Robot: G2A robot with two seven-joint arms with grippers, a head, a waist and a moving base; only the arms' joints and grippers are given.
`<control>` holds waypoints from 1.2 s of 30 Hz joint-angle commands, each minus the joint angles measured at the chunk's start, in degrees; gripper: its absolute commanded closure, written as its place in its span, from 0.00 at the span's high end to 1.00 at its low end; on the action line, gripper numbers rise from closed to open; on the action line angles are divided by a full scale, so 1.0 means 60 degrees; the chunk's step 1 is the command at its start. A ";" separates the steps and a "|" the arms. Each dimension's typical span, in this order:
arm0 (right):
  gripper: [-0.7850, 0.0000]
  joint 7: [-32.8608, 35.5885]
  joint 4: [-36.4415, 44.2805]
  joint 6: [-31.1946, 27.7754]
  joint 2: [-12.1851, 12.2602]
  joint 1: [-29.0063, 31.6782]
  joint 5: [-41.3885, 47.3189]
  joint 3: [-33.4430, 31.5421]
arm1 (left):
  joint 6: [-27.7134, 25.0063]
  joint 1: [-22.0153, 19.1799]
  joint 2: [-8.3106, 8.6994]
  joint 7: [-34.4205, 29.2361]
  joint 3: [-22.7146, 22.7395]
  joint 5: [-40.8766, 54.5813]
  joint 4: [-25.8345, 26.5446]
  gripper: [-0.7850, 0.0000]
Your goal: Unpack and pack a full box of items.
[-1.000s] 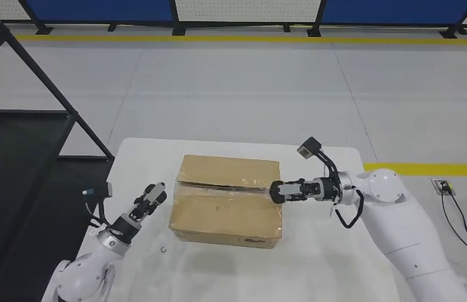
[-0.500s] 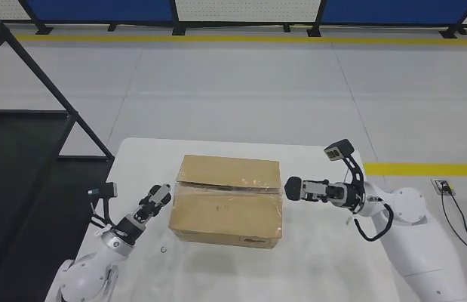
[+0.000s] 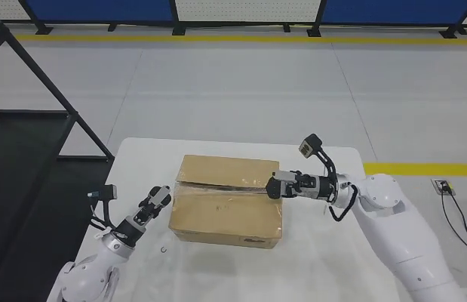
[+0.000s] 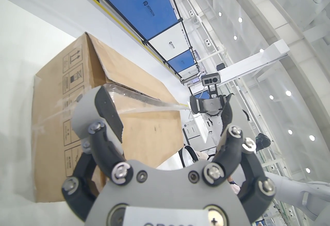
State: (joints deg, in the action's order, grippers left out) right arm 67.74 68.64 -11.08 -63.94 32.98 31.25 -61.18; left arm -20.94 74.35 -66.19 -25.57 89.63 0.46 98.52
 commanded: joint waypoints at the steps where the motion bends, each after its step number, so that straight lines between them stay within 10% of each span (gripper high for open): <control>1: 1.00 0.0096 -0.0169 0.0137 -0.0025 -0.0082 -0.0064 0.0106 | 0.0005 -0.0009 0.0005 -0.0013 0.0013 0.0041 -0.0017 1.00; 36: 1.00 -0.0805 -0.0930 -0.0175 -0.0307 -0.0314 -0.1090 0.0676 | 0.0160 -0.0315 0.0052 -0.0010 -0.0143 0.0054 -0.0231 1.00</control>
State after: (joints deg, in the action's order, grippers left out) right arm 62.99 63.22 -12.07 -65.73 31.10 24.73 -57.17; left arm -20.03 72.52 -65.89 -25.68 88.82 0.81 97.16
